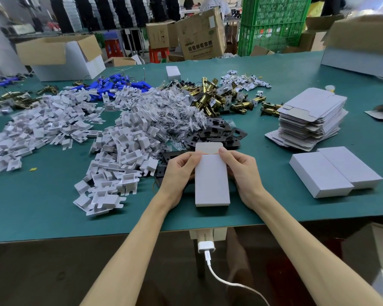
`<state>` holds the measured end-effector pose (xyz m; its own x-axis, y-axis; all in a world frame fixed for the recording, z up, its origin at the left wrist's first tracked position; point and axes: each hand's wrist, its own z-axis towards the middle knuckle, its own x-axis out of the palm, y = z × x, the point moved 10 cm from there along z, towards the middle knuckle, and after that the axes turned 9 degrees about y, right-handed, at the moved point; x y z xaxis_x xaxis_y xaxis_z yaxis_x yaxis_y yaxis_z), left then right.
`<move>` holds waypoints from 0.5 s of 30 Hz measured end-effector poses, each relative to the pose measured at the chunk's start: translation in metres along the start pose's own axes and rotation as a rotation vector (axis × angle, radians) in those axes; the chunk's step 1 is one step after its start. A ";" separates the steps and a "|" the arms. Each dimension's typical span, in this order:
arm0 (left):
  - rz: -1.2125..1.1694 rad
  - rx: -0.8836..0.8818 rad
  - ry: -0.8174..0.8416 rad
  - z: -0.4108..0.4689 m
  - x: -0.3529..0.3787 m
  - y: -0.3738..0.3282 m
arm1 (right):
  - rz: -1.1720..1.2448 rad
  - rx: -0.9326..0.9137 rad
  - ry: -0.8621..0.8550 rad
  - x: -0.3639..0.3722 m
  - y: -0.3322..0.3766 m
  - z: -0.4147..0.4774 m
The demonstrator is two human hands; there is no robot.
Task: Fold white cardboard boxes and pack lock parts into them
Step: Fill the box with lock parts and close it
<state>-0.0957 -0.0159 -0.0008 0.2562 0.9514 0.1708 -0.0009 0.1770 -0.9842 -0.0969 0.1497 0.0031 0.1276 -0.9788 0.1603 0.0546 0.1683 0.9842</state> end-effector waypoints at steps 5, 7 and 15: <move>-0.016 0.015 0.022 0.000 0.002 -0.002 | 0.008 -0.009 0.000 0.001 0.002 -0.001; -0.012 0.018 0.034 0.000 0.003 -0.002 | 0.006 -0.010 0.005 0.001 0.003 -0.002; 0.003 -0.005 0.083 0.000 0.007 0.000 | -0.003 -0.028 0.016 0.003 0.006 -0.004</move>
<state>-0.0938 -0.0094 0.0007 0.3358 0.9276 0.1637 0.0031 0.1727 -0.9850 -0.0924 0.1484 0.0090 0.1429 -0.9774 0.1556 0.0827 0.1684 0.9822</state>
